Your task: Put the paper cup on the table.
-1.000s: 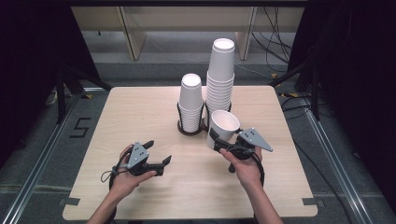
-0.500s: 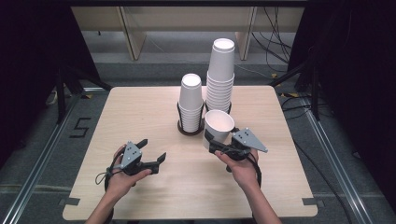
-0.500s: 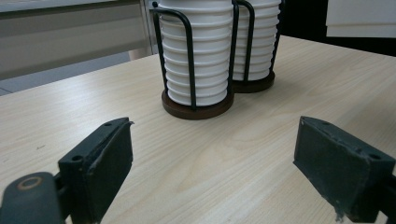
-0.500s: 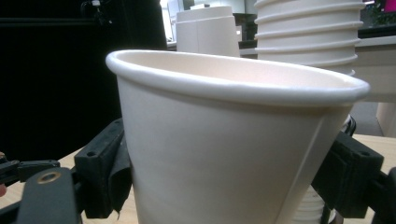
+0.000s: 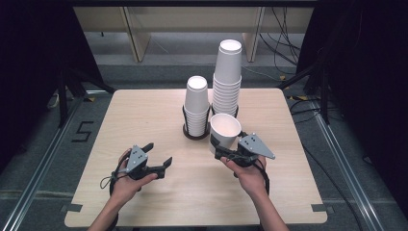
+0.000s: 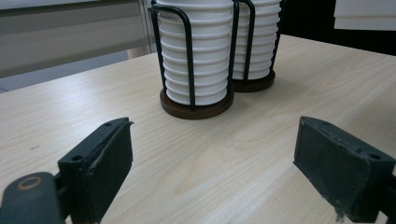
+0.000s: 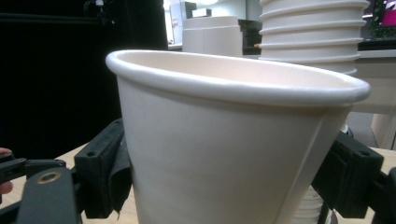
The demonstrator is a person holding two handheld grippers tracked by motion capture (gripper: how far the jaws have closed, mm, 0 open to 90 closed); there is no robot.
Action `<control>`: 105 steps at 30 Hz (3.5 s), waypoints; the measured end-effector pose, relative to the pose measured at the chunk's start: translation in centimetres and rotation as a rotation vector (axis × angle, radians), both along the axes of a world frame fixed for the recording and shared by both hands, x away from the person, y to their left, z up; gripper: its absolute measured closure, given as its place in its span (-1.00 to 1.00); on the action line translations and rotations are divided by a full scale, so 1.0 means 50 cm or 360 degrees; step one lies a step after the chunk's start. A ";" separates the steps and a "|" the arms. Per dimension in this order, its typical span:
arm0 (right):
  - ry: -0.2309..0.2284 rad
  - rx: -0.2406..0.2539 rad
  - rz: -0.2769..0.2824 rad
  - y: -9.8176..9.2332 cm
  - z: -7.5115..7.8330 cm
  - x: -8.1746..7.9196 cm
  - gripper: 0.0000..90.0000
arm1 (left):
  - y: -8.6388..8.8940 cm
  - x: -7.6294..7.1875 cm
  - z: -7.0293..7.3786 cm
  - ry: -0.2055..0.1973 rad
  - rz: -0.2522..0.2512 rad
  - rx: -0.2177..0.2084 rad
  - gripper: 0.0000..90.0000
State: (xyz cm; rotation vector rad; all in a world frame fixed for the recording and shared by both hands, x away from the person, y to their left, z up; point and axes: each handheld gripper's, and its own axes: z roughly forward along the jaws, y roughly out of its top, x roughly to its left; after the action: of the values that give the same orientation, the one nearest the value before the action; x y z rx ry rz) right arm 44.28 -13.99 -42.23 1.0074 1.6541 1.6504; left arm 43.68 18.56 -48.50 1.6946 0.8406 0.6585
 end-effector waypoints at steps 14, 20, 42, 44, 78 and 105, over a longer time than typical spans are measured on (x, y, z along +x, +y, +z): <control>-0.0022 -0.0122 0.0127 0.046 -0.032 -0.006 -0.62 | 0.004 0.006 -0.005 0.0001 0.0018 -0.0019 -0.75; 0.0015 -0.0133 0.0156 0.060 -0.052 -0.006 -0.62 | 0.007 0.005 -0.006 0.0008 0.0019 -0.0024 -0.75; 0.0147 -0.0331 0.0239 0.093 -0.130 0.000 -0.63 | 0.001 0.003 -0.010 0.0032 0.0011 0.0001 -0.75; 0.0161 -0.0321 0.0258 0.097 -0.136 0.001 -0.63 | 0.001 0.003 -0.011 0.0032 0.0011 0.0001 -0.75; 0.0194 -0.0461 0.0279 0.091 -0.145 -0.008 -0.99 | 0.000 0.003 -0.016 0.0043 0.0005 0.0016 -0.75; 0.0207 -0.0484 0.0299 0.006 -0.128 -0.050 -0.99 | -0.002 0.003 -0.019 0.0047 -0.0002 0.0025 -0.76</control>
State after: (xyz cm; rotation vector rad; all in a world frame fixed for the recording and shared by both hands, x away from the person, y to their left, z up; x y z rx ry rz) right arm 41.80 -13.69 -48.65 0.8423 2.0663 1.4115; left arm 43.83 18.48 -49.47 1.7226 0.8573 0.6424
